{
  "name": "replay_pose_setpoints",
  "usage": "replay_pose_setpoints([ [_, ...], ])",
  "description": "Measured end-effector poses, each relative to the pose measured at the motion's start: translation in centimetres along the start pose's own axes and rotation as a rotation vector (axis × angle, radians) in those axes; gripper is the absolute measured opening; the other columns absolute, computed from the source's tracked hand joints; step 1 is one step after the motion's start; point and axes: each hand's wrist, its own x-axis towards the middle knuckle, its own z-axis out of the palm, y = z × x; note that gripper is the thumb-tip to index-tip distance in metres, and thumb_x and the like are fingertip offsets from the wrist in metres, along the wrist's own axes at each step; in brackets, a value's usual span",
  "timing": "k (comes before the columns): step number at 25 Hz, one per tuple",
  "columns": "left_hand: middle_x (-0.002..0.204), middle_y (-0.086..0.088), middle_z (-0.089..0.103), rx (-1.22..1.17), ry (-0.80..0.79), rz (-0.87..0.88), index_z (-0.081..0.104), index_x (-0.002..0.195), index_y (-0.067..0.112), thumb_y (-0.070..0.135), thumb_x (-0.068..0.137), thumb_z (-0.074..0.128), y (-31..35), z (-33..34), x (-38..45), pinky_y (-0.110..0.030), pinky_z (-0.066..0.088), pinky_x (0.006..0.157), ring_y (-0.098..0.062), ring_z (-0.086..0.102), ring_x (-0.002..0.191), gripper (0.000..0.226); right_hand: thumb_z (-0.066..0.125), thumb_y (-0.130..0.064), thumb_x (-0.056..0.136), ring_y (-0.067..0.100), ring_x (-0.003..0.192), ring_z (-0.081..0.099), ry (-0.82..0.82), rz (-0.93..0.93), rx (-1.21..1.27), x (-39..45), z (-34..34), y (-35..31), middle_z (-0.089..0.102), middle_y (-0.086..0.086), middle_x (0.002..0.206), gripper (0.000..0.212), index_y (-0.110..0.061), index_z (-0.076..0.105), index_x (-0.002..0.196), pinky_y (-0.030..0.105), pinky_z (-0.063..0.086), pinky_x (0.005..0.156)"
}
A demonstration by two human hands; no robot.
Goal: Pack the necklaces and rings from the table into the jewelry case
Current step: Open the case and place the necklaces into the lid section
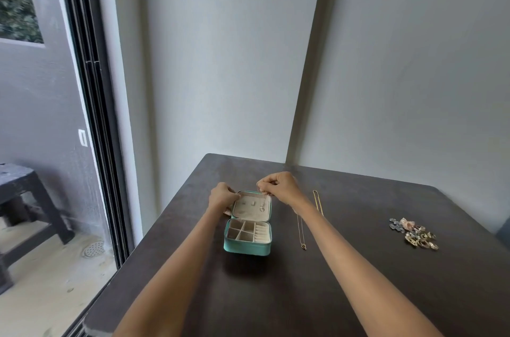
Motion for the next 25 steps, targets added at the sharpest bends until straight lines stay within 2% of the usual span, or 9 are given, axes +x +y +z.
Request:
replay_pose_setpoints([
  [2,0.090,-0.011,0.067,-0.118,-0.005,-0.014,0.070,0.095,0.008,0.019,0.081,0.066,-0.1,-0.1,-0.4,-0.028,0.056,0.063,-0.027,0.066,0.081,0.018,0.069,-0.015,0.082,0.007,0.066,0.062,-0.005,0.004,0.020,-0.6,0.1,-0.3,0.071,0.005,0.073,0.008,-0.009,0.075,0.084,0.026,0.056,0.075],
  [4,0.085,-0.010,0.062,-0.324,-0.010,-0.016,0.068,0.090,0.007,0.017,0.082,0.066,-0.4,-0.2,-1.1,-0.022,0.049,0.041,-0.021,0.058,0.061,0.012,0.070,-0.014,0.082,0.006,0.065,0.061,-0.014,0.000,0.050,-1.2,0.2,-0.7,0.069,0.000,0.071,0.010,-0.007,0.074,0.087,0.024,0.055,0.074],
  [5,0.084,-0.010,0.060,-0.432,-0.014,-0.006,0.066,0.088,0.007,0.016,0.083,0.066,-0.5,-0.3,-1.5,-0.019,0.044,0.037,-0.018,0.054,0.056,0.010,0.070,-0.013,0.082,0.007,0.065,0.061,-0.024,0.000,0.072,-1.4,0.1,-1.0,0.069,0.001,0.071,0.010,-0.006,0.074,0.088,0.026,0.055,0.074],
  [7,0.083,-0.007,0.060,-0.584,-0.026,0.021,0.065,0.085,0.011,0.016,0.085,0.065,-1.1,-0.5,-2.5,-0.017,0.042,0.039,-0.017,0.051,0.053,0.005,0.069,-0.012,0.083,0.008,0.064,0.061,-0.047,-0.002,0.104,-1.9,0.1,-1.4,0.069,0.006,0.073,0.013,-0.003,0.073,0.091,0.027,0.055,0.074],
  [11,0.082,-0.004,0.065,-0.763,-0.026,0.035,0.066,0.085,0.016,0.016,0.085,0.065,-2.3,-0.4,-4.2,-0.020,0.044,0.044,-0.015,0.050,0.049,0.001,0.068,-0.011,0.084,-0.001,0.054,0.058,-0.077,0.020,0.124,-2.8,-0.1,-2.2,0.066,0.001,0.068,0.016,0.000,0.072,0.095,0.013,0.052,0.062],
  [13,0.079,-0.003,0.066,-0.830,-0.002,0.046,0.067,0.084,0.016,0.015,0.084,0.066,-2.7,-0.1,-4.7,-0.019,0.046,0.044,-0.014,0.051,0.048,0.001,0.068,-0.010,0.084,-0.001,0.053,0.058,-0.104,0.028,0.141,-3.0,0.0,-2.4,0.067,0.002,0.068,0.016,0.002,0.071,0.094,0.012,0.051,0.060],
  [20,0.078,-0.003,0.067,-0.876,-0.055,0.110,0.066,0.095,0.013,0.012,0.085,0.066,-3.2,0.0,-5.2,-0.016,0.047,0.047,-0.006,0.052,0.043,0.010,0.066,-0.008,0.085,0.001,0.054,0.058,-0.172,0.091,0.075,-2.9,1.7,-2.9,0.066,0.002,0.068,0.016,0.003,0.070,0.096,0.013,0.049,0.057],
  [22,0.079,-0.002,0.066,-0.872,-0.080,0.127,0.065,0.097,0.012,0.011,0.086,0.065,-3.3,-0.2,-5.0,-0.015,0.046,0.048,-0.004,0.052,0.044,0.012,0.066,-0.008,0.084,0.004,0.058,0.059,-0.146,0.074,-0.027,-2.5,2.3,-2.7,0.068,0.007,0.072,0.014,0.002,0.072,0.093,0.015,0.050,0.059],
  [25,0.079,-0.004,0.063,-0.889,-0.109,0.156,0.064,0.098,0.011,0.009,0.086,0.064,-3.6,-0.3,-4.7,-0.014,0.044,0.049,-0.004,0.049,0.049,0.012,0.069,-0.015,0.081,0.011,0.067,0.061,-0.110,0.043,-0.166,-1.7,3.3,-2.4,0.072,0.010,0.079,0.012,-0.006,0.075,0.086,0.030,0.054,0.074],
])
